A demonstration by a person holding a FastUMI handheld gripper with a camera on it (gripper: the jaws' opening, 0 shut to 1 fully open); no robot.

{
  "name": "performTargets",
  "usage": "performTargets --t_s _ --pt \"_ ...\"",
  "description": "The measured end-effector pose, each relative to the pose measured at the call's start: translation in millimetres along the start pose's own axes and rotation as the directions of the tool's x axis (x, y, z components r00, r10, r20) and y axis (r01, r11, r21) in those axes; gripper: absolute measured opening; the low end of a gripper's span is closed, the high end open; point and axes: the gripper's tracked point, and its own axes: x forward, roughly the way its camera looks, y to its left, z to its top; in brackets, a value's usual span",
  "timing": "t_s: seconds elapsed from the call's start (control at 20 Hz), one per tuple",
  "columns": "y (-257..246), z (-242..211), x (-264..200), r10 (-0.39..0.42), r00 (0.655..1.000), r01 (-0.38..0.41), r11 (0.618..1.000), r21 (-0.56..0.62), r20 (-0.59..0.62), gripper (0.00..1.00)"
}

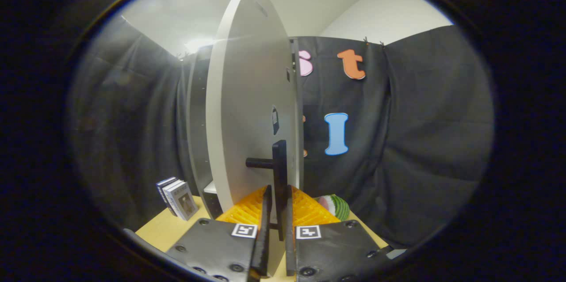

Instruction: Open the shoe cabinet door, grab the shoes and put them into the shoe cabinet, then close the shoe cabinet door.

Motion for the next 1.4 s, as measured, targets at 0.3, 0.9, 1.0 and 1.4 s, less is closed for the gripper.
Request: performTargets --t_s 0.3,0.9,1.0,1.4 --pt "-45.4 3.1 3.7 -0.043 0.999 0.042 0.999 0.024 0.014 0.1" --pt "-94.5 1.1 15.9 0.104 0.994 -0.099 0.991 0.092 -0.046 0.1" --pt "-98.9 0.3 17.2 0.125 0.991 -0.119 0.987 0.105 -0.056 0.12" --pt "-105.3 0.4 -23.0 0.028 0.998 -0.026 0.999 0.033 -0.05 0.15"
